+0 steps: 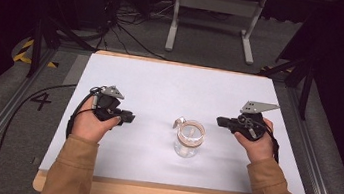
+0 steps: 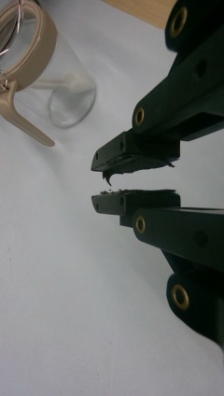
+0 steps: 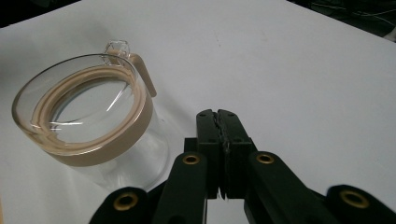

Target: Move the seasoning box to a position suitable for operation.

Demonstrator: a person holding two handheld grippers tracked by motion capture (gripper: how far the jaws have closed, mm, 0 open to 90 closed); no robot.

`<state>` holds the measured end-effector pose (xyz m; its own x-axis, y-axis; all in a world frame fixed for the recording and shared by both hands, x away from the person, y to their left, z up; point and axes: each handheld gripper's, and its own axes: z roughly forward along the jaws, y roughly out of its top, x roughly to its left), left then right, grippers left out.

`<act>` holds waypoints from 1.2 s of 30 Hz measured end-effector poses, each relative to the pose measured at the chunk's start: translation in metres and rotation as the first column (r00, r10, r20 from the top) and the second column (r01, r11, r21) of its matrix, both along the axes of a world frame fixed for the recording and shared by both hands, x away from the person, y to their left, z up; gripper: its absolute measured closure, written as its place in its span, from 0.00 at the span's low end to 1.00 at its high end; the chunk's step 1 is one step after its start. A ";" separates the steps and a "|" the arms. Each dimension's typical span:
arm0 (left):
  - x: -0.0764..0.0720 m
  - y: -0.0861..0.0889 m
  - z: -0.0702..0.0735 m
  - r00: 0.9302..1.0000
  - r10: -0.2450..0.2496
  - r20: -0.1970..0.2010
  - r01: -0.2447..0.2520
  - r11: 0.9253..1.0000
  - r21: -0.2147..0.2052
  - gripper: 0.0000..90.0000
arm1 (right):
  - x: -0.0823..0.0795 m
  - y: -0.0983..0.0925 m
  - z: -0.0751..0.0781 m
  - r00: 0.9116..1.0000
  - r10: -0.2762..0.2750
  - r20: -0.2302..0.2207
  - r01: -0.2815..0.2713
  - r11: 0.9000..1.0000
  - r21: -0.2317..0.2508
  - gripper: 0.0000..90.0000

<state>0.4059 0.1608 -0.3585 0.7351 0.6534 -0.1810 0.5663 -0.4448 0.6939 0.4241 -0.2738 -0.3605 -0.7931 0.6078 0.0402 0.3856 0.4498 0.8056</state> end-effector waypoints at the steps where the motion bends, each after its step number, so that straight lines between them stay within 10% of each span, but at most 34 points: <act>1: 0.000 0.000 0.000 1.000 -0.005 0.001 0.005 1.000 0.005 0.88 | 0.000 0.000 -0.001 1.000 0.000 -0.004 0.000 1.000 -0.002 0.99; 20: 0.003 -0.032 -0.004 0.997 -0.068 0.023 0.068 0.997 0.024 0.90 | -0.007 -0.001 -0.002 1.000 0.003 0.003 -0.002 1.000 -0.011 0.98; 36: 0.019 -0.086 -0.027 0.983 -0.185 -0.018 0.186 0.981 0.061 0.95 | -0.022 -0.011 -0.005 1.000 -0.016 0.004 0.016 0.999 -0.031 0.98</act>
<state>0.4248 0.0753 -0.3859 0.8427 0.5160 -0.1537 0.4777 -0.5849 0.6555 0.4024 -0.2850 -0.3657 -0.7831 0.6216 0.0178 0.3897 0.4682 0.7930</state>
